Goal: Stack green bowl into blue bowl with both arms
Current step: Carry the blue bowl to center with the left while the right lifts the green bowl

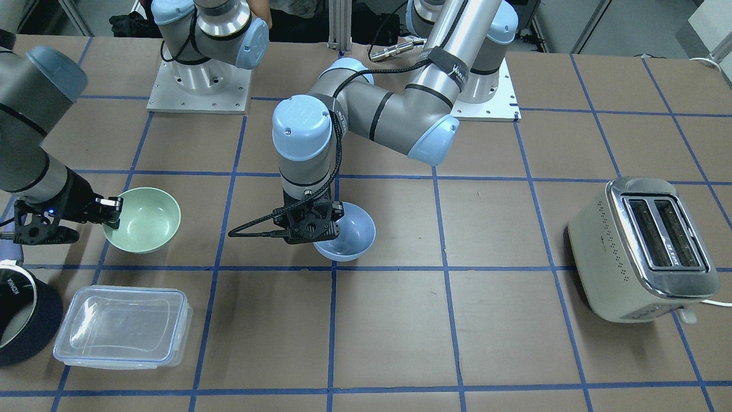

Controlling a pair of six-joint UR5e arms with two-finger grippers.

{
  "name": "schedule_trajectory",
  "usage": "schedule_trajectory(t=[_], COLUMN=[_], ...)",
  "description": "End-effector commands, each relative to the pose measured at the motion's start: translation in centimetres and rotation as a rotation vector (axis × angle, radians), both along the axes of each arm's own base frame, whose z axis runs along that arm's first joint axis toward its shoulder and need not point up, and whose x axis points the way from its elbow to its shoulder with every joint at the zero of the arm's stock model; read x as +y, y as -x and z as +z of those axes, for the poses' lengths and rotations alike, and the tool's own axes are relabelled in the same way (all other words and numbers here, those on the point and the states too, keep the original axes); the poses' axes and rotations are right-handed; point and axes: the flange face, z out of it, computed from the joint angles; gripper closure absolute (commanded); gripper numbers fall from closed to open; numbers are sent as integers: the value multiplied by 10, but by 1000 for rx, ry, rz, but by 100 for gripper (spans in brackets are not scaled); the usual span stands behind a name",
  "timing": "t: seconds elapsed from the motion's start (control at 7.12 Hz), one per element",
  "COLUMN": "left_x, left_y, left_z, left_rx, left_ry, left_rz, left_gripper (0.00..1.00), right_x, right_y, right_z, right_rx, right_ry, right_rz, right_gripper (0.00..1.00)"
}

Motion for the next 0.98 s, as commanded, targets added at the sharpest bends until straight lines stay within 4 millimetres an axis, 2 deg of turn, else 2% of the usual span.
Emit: schedule_trajectory(t=[0.0,0.14,0.28,0.42,0.56,0.7,0.84], left_x=[-3,-3,-9,-22,-29,-35,-48], left_y=[7,8,-3,-27,-53,-95,-156], left_z=[-34,-25,-4,27,66,110,152], left_rx=[-38,-33,-58,-75,-45,-27,-5], left_ry=[-37,-23,25,39,3,-23,11], left_rz=[-5,-28,-112,-135,-102,-149,-148], left_gripper=[94,27,14,4,0,0,0], right_x=[-17,-20,-24,-29,-31,-32,-35], right_y=[-1,-3,-12,-33,-53,-90,-140], right_z=[38,45,50,51,54,54,57], right_rx=[-49,-55,-64,-125,-126,-158,-147], right_ry=[1,4,19,41,47,45,74], right_rz=[-2,0,8,4,7,-20,-38], right_gripper=[100,100,100,100,100,100,100])
